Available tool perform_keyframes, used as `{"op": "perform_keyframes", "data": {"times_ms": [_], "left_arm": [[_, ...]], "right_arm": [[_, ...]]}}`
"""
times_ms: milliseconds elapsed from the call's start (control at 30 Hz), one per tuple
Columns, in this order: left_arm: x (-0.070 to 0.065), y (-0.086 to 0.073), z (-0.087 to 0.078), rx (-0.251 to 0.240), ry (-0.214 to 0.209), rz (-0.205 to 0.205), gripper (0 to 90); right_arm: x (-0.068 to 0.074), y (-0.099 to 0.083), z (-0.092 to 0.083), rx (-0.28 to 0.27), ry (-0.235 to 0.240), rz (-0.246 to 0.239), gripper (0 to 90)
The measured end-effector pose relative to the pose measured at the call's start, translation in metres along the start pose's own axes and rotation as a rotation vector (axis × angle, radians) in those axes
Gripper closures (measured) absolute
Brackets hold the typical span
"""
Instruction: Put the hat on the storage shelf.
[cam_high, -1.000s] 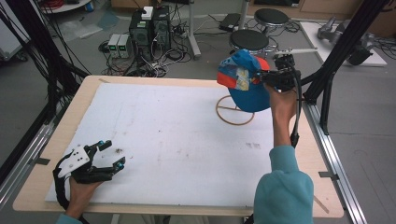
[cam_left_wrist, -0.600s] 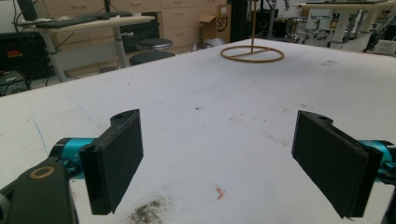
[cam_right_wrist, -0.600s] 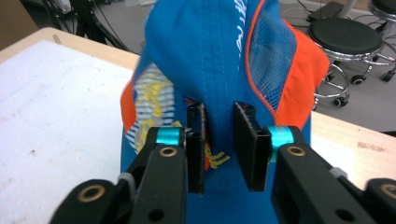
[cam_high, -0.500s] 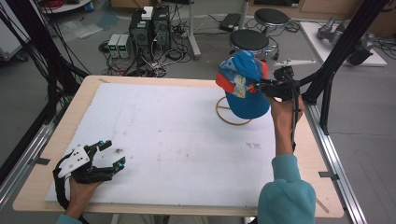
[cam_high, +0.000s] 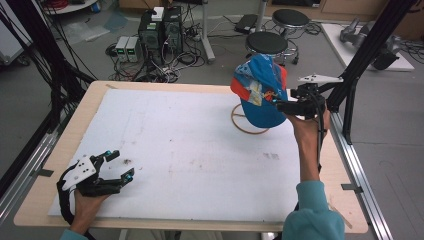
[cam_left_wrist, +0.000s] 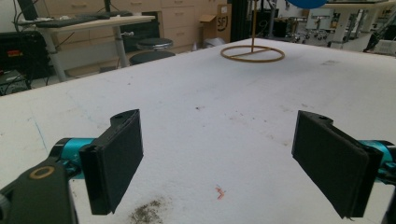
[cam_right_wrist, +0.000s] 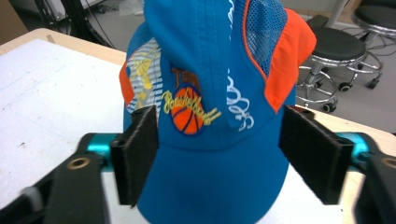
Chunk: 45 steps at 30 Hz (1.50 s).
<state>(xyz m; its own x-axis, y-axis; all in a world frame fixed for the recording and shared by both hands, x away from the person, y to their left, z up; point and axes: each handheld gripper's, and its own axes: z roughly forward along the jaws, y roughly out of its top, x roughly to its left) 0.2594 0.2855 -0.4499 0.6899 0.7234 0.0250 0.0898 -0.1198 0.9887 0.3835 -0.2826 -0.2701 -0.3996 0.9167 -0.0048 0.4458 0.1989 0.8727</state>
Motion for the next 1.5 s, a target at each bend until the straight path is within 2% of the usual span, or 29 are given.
{"op": "perform_keyframes", "data": {"times_ms": [167, 300, 400, 500, 633, 733, 867, 967, 1033, 1067, 1167, 1300, 1367, 1500], "left_arm": [[0.0, 0.0, 0.0, -0.003, 0.0, 0.001, 16.7], [0.0, 0.0, 0.0, -0.004, 0.0, 0.001, 16.7], [0.0, 0.0, 0.0, -0.005, -0.003, 0.003, 16.6], [-0.001, 0.0, -0.001, -0.01, -0.002, 0.006, 15.6], [0.0, 0.0, -0.001, -0.011, 0.0, 0.002, 15.5], [0.0, 0.0, -0.001, -0.01, 0.003, 0.003, 15.6], [0.0, -0.001, -0.001, -0.017, 0.004, 0.001, 15.6], [0.0, -0.001, -0.001, -0.017, 0.006, -0.003, 15.6], [0.0, -0.001, -0.002, -0.017, 0.006, -0.005, 15.6], [0.0, -0.001, -0.002, -0.017, 0.006, -0.005, 15.6], [0.0, -0.001, -0.002, -0.017, 0.006, -0.003, 15.6], [0.0, -0.001, -0.002, -0.02, 0.006, -0.006, 15.6], [0.0, -0.001, -0.002, -0.022, 0.005, -0.007, 15.6], [0.0, -0.001, -0.002, -0.023, 0.008, -0.007, 15.6]], "right_arm": [[0.008, -0.015, -0.017, -0.053, 0.005, 0.012, 18.2], [0.018, -0.036, -0.03, -0.11, 0.015, 0.021, 14.6], [0.026, -0.053, -0.036, -0.119, 0.026, 0.009, 12.1], [0.032, -0.072, -0.041, -0.133, 0.066, 0.008, 12.1], [0.042, -0.1, -0.042, -0.152, 0.071, -0.029, 11.5], [0.052, -0.124, -0.039, -0.204, 0.071, -0.043, 11.5], [0.063, -0.154, -0.029, -0.213, 0.055, -0.05, 11.4], [0.067, -0.17, -0.024, -0.221, 0.044, -0.067, 11.5], [0.069, -0.178, -0.023, -0.231, 0.05, -0.066, 11.4], [0.07, -0.181, -0.023, -0.22, 0.052, -0.068, 11.0], [0.072, -0.189, -0.022, -0.24, 0.045, -0.071, 10.9], [0.071, -0.196, -0.02, -0.242, 0.038, -0.067, 11.0], [0.072, -0.2, -0.019, -0.256, 0.04, -0.049, 10.9], [0.074, -0.206, -0.017, -0.274, 0.03, -0.049, 10.9]]}}
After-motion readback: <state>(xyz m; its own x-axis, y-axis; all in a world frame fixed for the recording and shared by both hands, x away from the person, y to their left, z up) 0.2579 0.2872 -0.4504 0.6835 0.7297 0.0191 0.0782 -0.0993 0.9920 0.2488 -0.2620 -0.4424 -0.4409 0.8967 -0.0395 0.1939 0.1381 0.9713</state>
